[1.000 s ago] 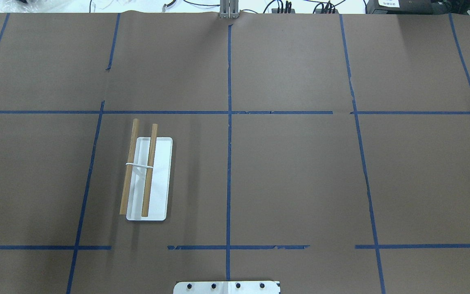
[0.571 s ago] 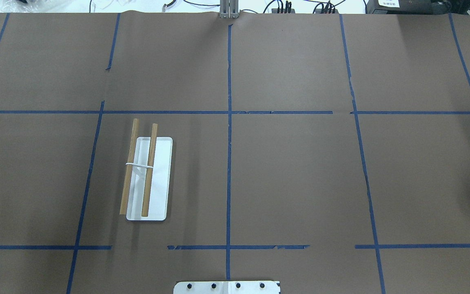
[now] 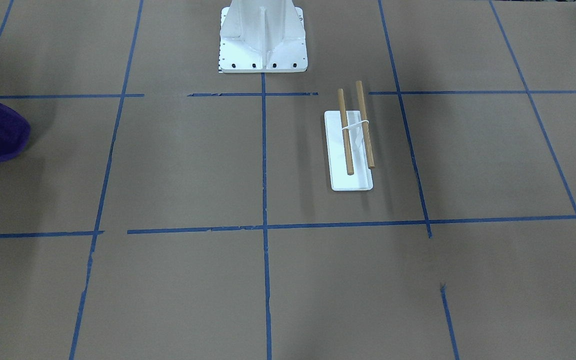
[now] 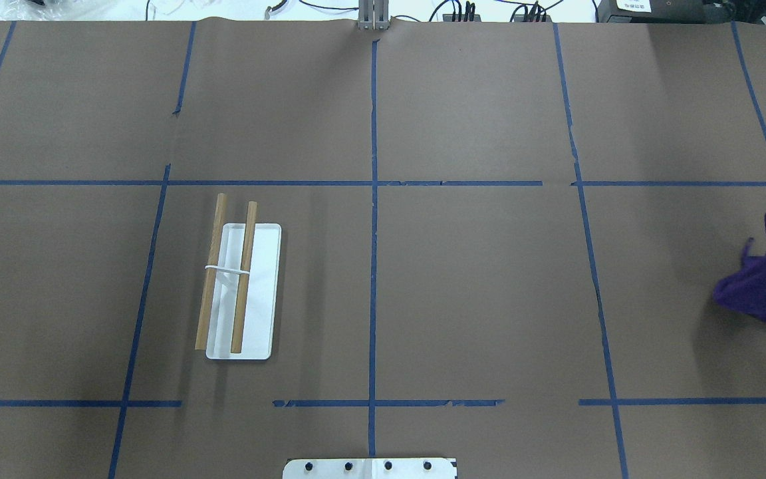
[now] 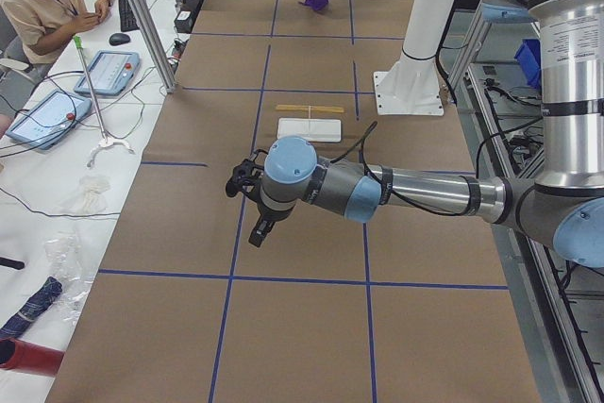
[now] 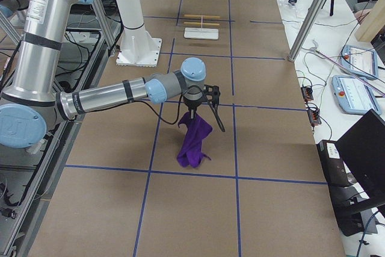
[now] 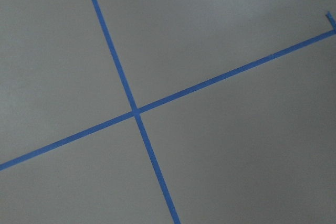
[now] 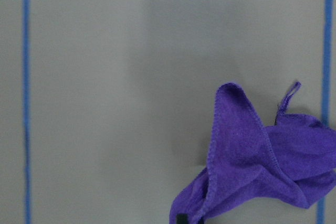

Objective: Hang towel on rack

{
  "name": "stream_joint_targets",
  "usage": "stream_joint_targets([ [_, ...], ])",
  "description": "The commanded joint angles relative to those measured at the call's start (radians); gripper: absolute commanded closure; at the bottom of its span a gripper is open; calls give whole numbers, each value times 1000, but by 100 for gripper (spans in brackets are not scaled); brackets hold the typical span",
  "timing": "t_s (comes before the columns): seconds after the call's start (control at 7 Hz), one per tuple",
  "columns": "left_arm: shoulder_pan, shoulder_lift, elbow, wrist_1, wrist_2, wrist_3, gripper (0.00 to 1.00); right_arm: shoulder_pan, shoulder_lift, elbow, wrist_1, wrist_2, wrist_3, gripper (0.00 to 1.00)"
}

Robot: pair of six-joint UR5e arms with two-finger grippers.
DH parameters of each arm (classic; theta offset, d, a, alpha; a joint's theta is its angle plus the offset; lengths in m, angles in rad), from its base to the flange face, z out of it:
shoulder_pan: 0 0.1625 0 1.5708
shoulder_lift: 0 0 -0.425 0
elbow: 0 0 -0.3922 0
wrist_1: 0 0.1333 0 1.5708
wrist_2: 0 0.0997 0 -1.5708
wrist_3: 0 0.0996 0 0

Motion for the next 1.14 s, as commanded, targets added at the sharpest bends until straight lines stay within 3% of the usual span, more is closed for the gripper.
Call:
stream_joint_targets([
  [0.0, 78, -55, -3, -42, -71, -250, 0, -112, 255, 51, -8, 67, 339, 100],
  [0.29, 196, -122, -8, -239, -151, -716, 0, -276, 531, 37, -14, 26, 714, 100],
  [0.57, 355, -248, 8, -480, -162, -1264, 0, -402, 746, -19, -16, -131, 905, 100],
  [0.71, 434, -362, 12, -492, -156, -1465, 0, -440, 817, -52, -16, -180, 944, 100],
  [0.86, 489, -415, 0, -495, -145, -1523, 0, -462, 862, -70, -16, -211, 946, 100],
  [1.0, 505, -428, -1, -495, -71, -1585, 0, -468, 914, -105, -16, -213, 949, 100],
])
